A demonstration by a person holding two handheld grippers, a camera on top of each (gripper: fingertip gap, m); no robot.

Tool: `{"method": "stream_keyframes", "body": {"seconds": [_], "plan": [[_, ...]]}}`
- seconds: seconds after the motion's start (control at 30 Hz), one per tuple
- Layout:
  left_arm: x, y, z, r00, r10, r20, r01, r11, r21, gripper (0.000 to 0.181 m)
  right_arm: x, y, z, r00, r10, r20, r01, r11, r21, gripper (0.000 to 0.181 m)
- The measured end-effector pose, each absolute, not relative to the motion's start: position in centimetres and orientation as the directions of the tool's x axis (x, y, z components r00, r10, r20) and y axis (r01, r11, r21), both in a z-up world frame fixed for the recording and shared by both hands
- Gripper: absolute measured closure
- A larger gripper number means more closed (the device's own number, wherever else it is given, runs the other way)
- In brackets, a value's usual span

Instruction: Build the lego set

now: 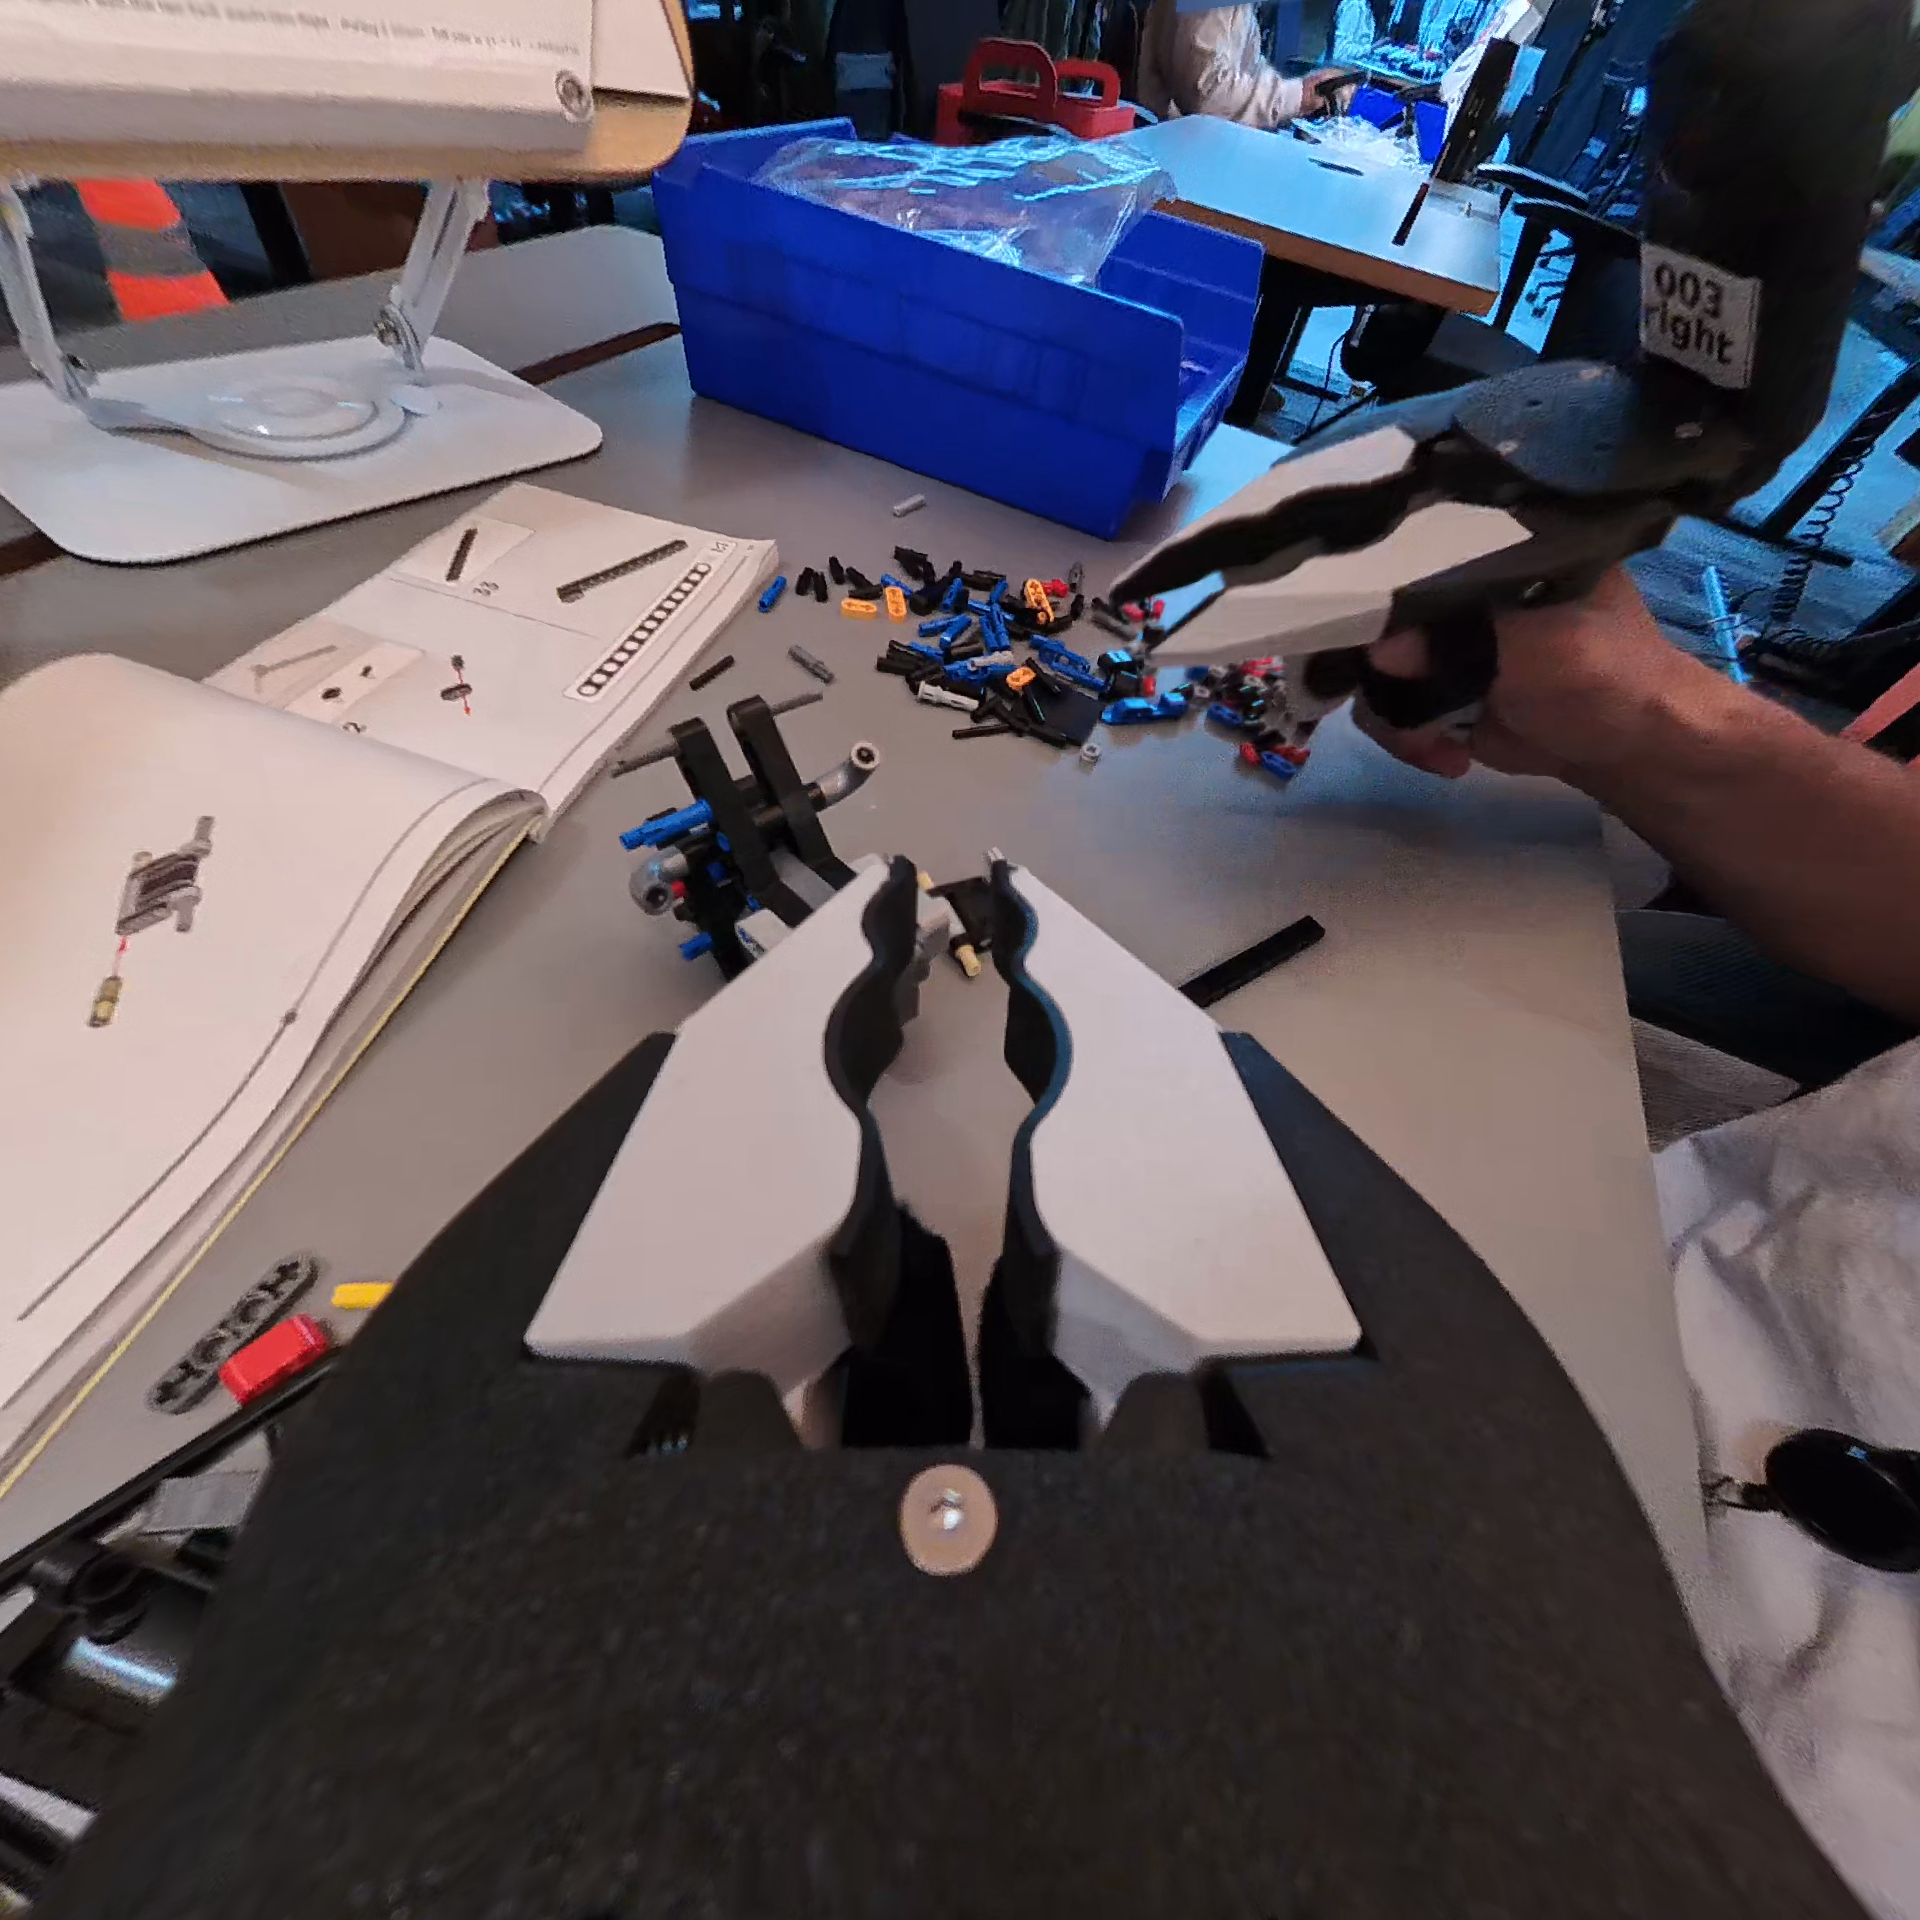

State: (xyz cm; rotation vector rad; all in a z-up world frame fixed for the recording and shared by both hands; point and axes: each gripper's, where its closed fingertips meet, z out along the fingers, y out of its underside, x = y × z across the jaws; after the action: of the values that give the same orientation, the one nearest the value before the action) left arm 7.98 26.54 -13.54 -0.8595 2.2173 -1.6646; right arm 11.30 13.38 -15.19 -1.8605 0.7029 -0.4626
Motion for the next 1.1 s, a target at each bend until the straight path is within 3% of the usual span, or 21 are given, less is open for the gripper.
{"method": "stream_keyframes", "body": {"seconds": [0.17, 0.27, 0.47, 0.73, 1.1], "plan": [[7.4, 25.5, -13.6, -0.826, -0.556, 0.093, -0.266, 0.239, -0.934, 0.167, 10.2, 12.2, -15.1, 0.712, -0.701, -0.037, -0.229, -0.183, -0.956, 0.151], [6.6, 23.8, -13.0, -0.857, -0.514, 0.043, -0.285, 0.403, -0.87, 0.167, 10.2, 11.9, -14.6, 0.716, -0.694, -0.079, -0.235, -0.132, -0.963, 0.149], [13.9, 19.6, -7.9, -0.865, -0.425, -0.267, -0.128, 0.701, -0.701, 0.153, 9.8, 11.9, -14.0, 0.75, -0.64, -0.167, -0.252, -0.044, -0.967, 0.147], [25.6, 12.4, -16.5, -0.911, -0.412, 0.023, -0.349, 0.739, -0.576, 0.151, 9.4, 11.9, -14.0, 0.766, -0.615, -0.186, -0.266, -0.039, -0.963, 0.148], [29.6, 11.5, -20.5, -0.915, -0.393, -0.09, -0.305, 0.821, -0.483, 0.152, 9.4, 12.0, -14.0, 0.775, -0.591, -0.225, -0.292, -0.019, -0.956, 0.148]]}}
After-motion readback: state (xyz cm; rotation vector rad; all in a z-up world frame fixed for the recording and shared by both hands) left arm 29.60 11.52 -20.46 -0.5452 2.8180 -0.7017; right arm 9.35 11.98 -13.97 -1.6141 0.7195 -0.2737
